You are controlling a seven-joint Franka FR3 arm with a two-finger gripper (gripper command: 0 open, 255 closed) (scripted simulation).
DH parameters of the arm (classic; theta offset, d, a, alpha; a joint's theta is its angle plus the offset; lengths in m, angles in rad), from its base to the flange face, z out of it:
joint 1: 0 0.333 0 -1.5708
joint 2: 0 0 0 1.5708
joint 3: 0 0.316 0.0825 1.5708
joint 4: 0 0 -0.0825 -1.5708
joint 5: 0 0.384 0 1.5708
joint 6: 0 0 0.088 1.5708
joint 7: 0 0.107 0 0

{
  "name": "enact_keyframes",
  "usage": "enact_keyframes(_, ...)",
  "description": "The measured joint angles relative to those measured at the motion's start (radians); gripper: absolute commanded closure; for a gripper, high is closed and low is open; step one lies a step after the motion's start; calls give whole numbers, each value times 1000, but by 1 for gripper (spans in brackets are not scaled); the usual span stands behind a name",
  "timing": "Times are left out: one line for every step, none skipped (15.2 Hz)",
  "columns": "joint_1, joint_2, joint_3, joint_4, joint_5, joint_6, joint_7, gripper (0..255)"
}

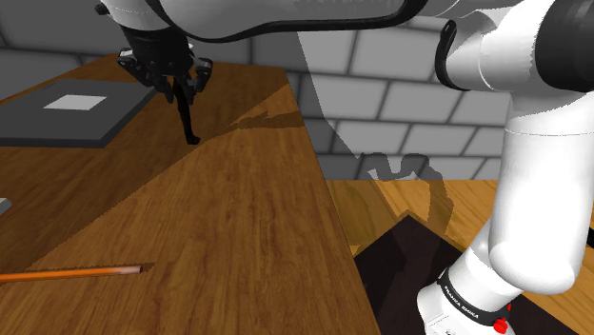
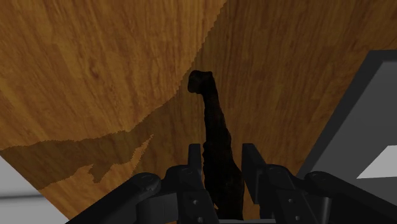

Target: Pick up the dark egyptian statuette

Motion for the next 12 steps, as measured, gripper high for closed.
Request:
enact_keyframes(-2, -1, 0, -1, 1, 1, 0, 255)
enact_keyframes(0, -1, 0, 5, 1, -4, -4, 255)
enact_keyframes(6, 1, 0, 18, 0, -14, -9, 255)
enact_keyframes(11, 2, 0, 32, 0, -25, -16, 255)
enact_keyframes(15, 2, 0, 43, 0, -34, -21, 255)
enact_keyframes(29, 10, -3, 68, -7, -49, -27, 255)
enact_keyframes(39, 18, -6, 88, -12, -61, -34, 255)
enact_keyframes(47, 19, -7, 107, -14, -76, -42, 255)
enact_keyframes(57, 24, -9, 128, -18, -90, -49, 255)
enact_keyframes(68, 30, -12, 152, -24, -105, -58, 255)
enact_keyframes(83, 39, -16, 179, -31, -121, -66, 255)
enact_keyframes(93, 43, -18, 200, -36, -135, -75, 255)
